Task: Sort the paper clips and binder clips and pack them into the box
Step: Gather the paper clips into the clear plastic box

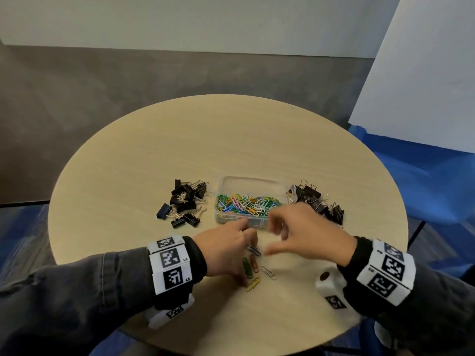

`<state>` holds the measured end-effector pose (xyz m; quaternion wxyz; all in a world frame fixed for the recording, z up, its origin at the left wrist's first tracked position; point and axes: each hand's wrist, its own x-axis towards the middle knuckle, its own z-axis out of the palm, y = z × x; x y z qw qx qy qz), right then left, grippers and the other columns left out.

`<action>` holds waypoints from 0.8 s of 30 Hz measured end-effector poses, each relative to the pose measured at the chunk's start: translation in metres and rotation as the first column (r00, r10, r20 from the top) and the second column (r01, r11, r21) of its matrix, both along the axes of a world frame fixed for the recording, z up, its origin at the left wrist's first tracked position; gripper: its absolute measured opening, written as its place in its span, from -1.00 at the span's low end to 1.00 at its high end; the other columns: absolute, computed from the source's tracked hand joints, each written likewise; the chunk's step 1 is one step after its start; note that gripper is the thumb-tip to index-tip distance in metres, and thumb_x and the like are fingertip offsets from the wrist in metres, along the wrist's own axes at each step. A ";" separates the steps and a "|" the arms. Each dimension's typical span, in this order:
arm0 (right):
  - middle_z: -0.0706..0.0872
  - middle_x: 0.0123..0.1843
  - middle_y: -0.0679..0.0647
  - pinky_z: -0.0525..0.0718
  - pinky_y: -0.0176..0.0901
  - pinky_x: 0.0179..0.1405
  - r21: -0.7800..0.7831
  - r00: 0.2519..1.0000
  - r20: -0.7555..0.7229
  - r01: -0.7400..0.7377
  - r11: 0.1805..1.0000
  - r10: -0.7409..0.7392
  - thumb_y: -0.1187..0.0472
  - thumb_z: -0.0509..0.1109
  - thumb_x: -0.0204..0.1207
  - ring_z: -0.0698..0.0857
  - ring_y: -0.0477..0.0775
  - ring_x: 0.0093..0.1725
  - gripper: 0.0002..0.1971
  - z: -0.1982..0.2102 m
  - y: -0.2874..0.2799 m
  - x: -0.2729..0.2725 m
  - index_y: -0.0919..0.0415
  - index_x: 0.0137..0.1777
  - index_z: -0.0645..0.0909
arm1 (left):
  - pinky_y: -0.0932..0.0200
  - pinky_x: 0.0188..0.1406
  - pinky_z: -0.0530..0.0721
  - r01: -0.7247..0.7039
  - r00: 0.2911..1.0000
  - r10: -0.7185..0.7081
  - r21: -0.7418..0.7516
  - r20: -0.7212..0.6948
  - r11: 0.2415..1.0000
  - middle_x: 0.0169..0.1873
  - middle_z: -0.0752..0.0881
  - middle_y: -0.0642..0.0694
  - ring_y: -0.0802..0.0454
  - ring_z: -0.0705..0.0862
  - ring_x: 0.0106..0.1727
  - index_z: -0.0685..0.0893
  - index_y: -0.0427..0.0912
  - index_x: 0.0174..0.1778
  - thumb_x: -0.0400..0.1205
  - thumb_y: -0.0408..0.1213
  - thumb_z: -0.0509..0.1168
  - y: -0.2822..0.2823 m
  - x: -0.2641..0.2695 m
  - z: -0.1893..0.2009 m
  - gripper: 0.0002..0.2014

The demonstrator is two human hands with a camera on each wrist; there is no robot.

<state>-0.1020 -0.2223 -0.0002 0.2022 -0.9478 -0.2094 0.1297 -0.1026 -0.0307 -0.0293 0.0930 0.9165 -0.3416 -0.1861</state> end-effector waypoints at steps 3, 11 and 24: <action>0.63 -0.32 -0.09 0.66 -0.07 -0.25 -0.130 0.989 -0.150 -0.032 0.991 0.012 -0.07 0.68 0.15 0.66 0.01 -0.29 -0.62 -0.018 0.012 -0.013 0.05 -0.25 0.56 | 0.25 -0.05 0.44 -0.010 1.000 0.010 -0.041 -0.012 0.999 0.15 0.48 -0.08 -0.06 0.56 0.09 0.57 -0.16 0.20 0.45 -0.02 0.49 -0.001 0.005 -0.002 -0.52; 0.55 -0.35 -0.11 0.55 -0.16 -0.30 -0.200 0.976 -0.173 -0.168 0.965 0.134 0.18 0.47 0.39 0.59 -0.04 -0.27 -0.77 -0.026 0.017 -0.022 -0.02 -0.39 0.49 | 0.23 -0.20 0.32 0.005 1.000 -0.005 -0.020 0.019 1.000 0.08 0.53 -0.06 -0.04 0.56 0.09 0.66 -0.08 0.07 0.57 -0.10 0.37 -0.004 0.007 -0.001 -0.79; 0.67 -0.35 -0.09 0.66 -0.11 -0.19 -0.008 0.993 -0.112 -0.025 1.000 0.024 0.22 0.52 0.40 0.70 -0.02 -0.28 -0.81 -0.030 0.017 -0.012 0.02 -0.13 0.53 | 0.24 -0.22 0.50 0.004 1.000 -0.004 -0.021 -0.010 1.000 -0.12 0.74 -0.07 0.08 0.52 -0.23 0.68 -0.15 -0.08 0.56 -0.26 0.34 0.007 0.009 0.008 -0.93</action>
